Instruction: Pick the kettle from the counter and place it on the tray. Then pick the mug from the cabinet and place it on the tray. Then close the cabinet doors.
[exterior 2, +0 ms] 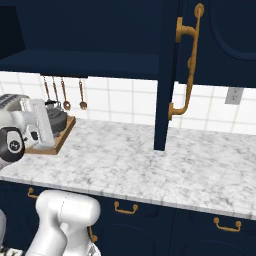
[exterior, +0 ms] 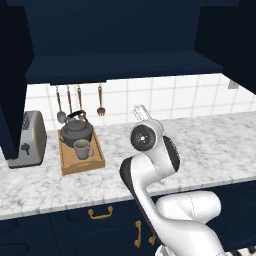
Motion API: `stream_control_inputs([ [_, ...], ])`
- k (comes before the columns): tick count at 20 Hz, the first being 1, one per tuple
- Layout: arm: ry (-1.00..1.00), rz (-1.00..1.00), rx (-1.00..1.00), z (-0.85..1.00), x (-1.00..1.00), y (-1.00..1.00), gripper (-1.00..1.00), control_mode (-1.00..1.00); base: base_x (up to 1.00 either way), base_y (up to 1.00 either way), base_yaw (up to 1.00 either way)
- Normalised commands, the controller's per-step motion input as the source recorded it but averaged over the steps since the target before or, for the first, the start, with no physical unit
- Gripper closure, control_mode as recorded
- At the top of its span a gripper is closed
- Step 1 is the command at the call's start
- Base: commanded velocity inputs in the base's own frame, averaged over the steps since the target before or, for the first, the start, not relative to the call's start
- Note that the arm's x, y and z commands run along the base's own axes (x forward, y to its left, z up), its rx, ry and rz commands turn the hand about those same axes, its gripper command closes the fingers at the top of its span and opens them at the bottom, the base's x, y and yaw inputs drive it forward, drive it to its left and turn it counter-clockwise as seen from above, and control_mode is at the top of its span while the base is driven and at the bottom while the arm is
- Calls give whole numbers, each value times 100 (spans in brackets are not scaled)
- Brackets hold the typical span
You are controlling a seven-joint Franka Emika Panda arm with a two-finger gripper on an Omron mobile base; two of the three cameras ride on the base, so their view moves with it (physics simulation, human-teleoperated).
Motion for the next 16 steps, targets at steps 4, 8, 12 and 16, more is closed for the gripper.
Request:
stream_control_inputs([
  [4, 0, -37, 10, 11, -25, -41, -100, -100, 0, 0, 0],
  [8, 0, -38, 8, 15, -20, -41, -100, -100, 0, 0, 0],
  [12, 0, -38, 9, 16, -17, -43, -100, -100, 0, 0, 0],
  [16, -6, -34, 1, 13, -20, -32, -100, -100, 0, 0, 0],
])
